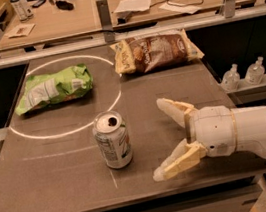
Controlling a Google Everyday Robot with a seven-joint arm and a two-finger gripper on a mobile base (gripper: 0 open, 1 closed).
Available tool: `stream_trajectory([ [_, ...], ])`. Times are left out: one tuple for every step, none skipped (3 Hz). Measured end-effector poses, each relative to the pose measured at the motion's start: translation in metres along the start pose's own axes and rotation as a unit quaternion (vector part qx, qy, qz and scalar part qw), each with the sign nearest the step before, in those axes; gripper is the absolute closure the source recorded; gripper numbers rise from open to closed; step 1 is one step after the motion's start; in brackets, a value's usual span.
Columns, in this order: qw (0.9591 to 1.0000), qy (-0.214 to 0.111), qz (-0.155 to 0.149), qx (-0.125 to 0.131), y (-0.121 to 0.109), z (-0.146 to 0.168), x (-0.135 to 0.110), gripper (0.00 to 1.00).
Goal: Move 7up can near green rice chip bag
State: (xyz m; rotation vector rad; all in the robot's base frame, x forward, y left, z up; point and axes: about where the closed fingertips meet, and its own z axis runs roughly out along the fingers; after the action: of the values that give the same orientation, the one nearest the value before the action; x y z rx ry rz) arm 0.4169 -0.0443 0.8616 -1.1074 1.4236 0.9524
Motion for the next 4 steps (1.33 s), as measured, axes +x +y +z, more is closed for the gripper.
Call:
stream_trajectory([
  [0.9999,-0.008,-0.002,-0.007,0.004,0.023,-0.004,0.00],
  [0.9995,-0.022,0.000,-0.022,0.011,0.045,-0.017,0.00],
  [0.9983,-0.037,0.003,-0.044,0.025,0.064,-0.025,0.00],
  [0.9961,-0.049,0.005,-0.073,0.045,0.083,-0.026,0.00],
])
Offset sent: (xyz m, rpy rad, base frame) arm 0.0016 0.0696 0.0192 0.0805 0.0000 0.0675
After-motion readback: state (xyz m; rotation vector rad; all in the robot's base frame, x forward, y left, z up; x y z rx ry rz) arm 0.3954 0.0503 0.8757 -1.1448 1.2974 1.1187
